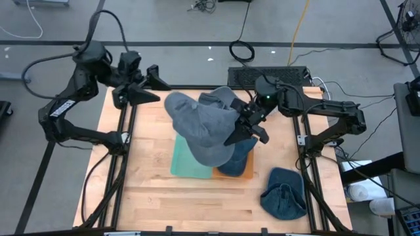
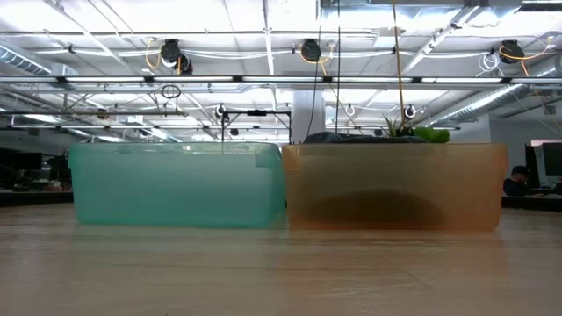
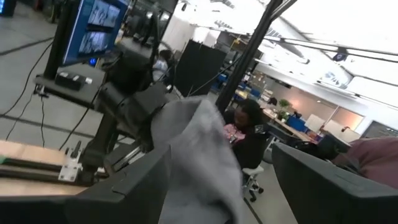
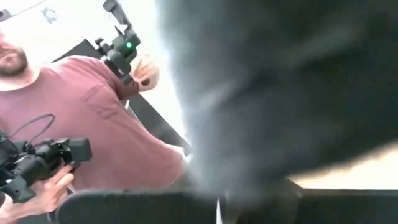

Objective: Pick & Place hat
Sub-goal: Put the bottom gray cap into the blue bin

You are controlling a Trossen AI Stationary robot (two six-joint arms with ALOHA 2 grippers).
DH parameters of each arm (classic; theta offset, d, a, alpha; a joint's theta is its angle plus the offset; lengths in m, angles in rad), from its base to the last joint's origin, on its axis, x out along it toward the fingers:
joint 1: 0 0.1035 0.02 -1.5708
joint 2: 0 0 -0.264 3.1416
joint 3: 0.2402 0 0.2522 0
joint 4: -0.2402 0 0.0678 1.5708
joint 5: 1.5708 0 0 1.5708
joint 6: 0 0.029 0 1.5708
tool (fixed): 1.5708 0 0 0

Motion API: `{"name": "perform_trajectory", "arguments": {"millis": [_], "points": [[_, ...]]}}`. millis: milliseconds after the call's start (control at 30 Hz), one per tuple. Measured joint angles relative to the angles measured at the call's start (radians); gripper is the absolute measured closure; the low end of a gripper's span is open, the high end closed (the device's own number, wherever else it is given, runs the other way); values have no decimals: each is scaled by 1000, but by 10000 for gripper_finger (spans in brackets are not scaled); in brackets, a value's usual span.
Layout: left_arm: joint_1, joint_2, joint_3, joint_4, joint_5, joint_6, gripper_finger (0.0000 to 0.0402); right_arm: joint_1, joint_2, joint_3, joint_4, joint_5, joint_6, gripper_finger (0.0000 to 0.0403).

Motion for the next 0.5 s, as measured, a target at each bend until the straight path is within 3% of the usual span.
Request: {"name": "perform_trajectory", "arguments": {"millis": [300,500], "points": [[-31,74,0,-3,-1,25,116,9,38,0,-7,-33,-4,403],[-78,135,0,-3,50,29,143,10,62,0,-12,-51,-21,403]]}}
